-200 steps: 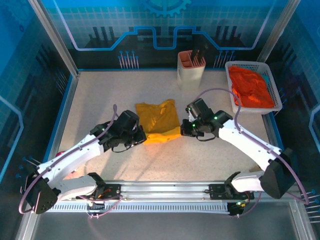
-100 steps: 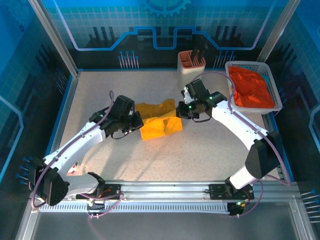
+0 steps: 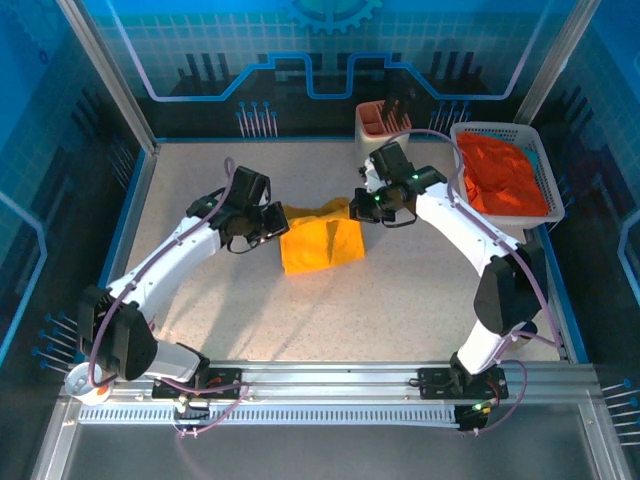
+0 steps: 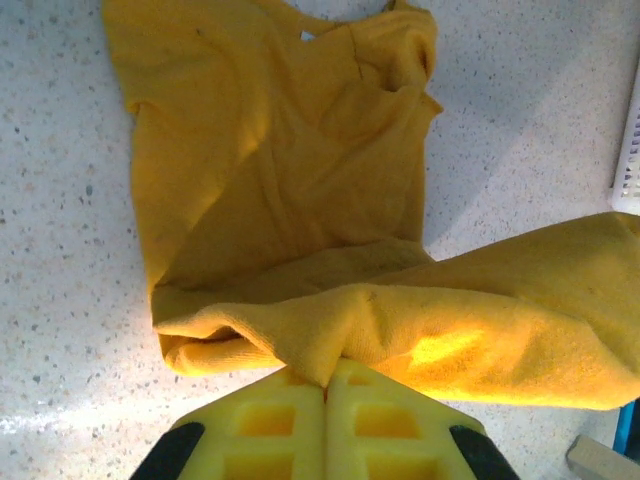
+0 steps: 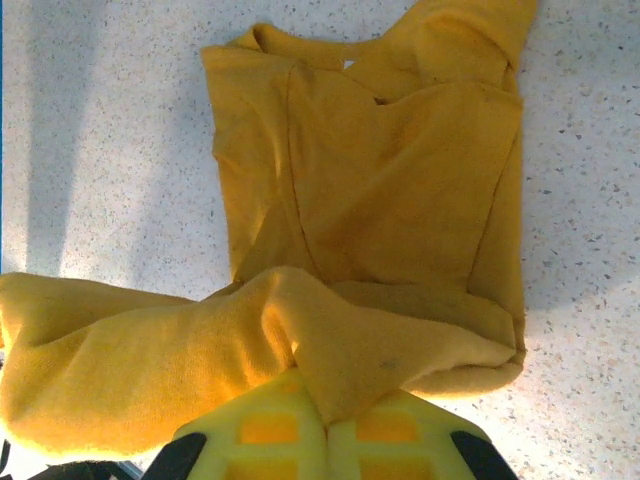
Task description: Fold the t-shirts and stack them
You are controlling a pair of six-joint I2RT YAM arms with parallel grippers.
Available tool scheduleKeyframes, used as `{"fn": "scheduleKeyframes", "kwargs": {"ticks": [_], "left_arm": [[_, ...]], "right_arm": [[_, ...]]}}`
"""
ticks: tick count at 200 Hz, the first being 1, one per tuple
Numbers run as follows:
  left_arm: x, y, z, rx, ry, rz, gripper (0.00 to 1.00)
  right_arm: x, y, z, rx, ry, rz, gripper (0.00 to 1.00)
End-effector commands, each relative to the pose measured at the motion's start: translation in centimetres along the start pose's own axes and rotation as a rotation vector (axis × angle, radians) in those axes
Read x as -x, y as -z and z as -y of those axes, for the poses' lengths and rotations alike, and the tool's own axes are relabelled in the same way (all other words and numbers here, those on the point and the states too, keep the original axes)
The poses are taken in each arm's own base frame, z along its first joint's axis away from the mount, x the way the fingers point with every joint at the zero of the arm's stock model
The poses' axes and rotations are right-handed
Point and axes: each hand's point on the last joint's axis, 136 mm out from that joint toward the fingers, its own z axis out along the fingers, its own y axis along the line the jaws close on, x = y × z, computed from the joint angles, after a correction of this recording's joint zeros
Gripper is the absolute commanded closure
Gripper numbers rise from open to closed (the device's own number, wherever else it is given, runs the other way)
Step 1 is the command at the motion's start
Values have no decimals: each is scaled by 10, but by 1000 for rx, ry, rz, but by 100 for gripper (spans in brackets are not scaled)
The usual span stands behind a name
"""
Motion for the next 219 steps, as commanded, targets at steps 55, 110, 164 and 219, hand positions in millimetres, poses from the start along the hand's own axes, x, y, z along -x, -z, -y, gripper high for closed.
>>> {"fn": "scheduleKeyframes", "kwargs": {"ticks": [55, 110, 164, 219], "left_arm": [[31, -10, 4, -6, -63, 0, 100], [44, -25, -2, -12, -43, -10, 100], [61, -33, -8, -7, -44, 7, 100], [73, -41, -7, -6, -56, 17, 100]], "right_arm": [[30, -12, -3, 10, 52, -13, 100], [44, -27, 3, -12, 73, -18, 100], [57, -40, -1, 10, 90, -19, 100], [68, -52, -1, 9, 97, -19, 100]]}}
